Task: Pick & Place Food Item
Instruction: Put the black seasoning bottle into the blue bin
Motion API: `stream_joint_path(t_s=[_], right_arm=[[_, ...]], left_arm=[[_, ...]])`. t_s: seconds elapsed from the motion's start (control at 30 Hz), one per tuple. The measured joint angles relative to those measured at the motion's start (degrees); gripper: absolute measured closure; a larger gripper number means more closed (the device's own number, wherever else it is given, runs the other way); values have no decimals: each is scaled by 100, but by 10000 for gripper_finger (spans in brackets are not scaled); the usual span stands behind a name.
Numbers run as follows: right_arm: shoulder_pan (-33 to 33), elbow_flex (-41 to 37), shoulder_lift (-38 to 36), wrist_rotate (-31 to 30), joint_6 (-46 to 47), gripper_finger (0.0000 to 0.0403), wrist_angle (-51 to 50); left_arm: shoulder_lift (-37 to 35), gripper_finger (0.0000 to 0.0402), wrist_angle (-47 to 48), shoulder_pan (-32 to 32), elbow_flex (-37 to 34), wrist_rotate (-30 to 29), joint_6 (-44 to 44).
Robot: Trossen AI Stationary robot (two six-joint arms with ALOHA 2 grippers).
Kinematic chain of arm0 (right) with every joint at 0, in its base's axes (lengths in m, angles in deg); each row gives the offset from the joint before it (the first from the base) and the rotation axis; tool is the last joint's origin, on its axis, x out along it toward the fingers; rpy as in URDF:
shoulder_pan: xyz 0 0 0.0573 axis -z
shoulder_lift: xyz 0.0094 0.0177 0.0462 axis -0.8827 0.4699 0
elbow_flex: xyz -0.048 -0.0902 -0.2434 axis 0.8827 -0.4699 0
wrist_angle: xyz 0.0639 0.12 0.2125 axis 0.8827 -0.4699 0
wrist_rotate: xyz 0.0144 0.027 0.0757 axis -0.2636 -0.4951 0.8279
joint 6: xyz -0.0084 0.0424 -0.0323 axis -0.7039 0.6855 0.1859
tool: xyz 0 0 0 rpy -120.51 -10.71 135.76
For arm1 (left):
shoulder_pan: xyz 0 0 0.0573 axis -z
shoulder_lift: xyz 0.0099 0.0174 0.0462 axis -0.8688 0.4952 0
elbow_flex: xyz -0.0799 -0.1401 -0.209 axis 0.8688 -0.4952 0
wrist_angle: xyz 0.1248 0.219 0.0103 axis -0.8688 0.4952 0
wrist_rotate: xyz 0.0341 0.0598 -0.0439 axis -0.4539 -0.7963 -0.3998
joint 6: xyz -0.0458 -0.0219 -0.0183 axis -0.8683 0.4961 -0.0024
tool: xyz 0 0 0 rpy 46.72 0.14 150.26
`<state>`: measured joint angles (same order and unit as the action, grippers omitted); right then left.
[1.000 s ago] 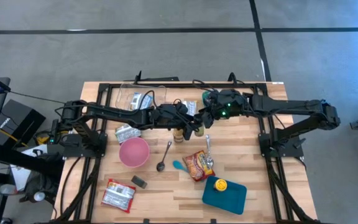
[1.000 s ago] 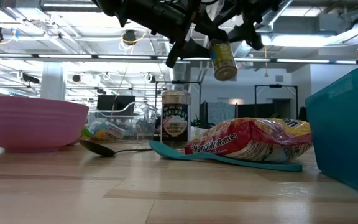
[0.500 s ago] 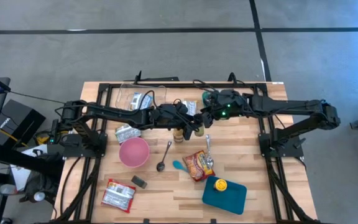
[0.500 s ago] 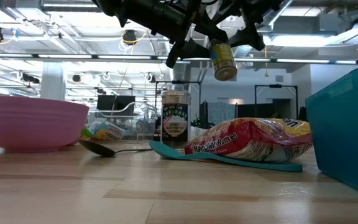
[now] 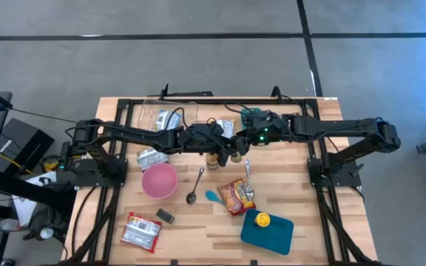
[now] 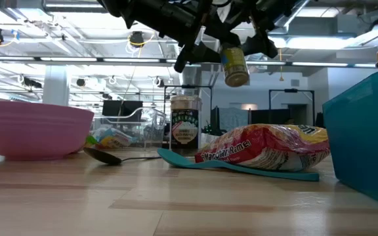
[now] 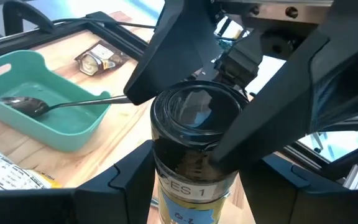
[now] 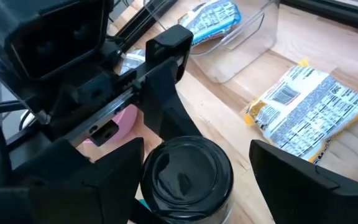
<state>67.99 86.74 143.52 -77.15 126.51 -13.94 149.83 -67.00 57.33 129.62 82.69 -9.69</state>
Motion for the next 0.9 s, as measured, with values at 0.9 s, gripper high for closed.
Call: stream_joint_path(t_s=[0.9], right_arm=[[-4,4,-1,22,260,204,-127]], left_arm=[[0,207,4,-34,0,2,15]])
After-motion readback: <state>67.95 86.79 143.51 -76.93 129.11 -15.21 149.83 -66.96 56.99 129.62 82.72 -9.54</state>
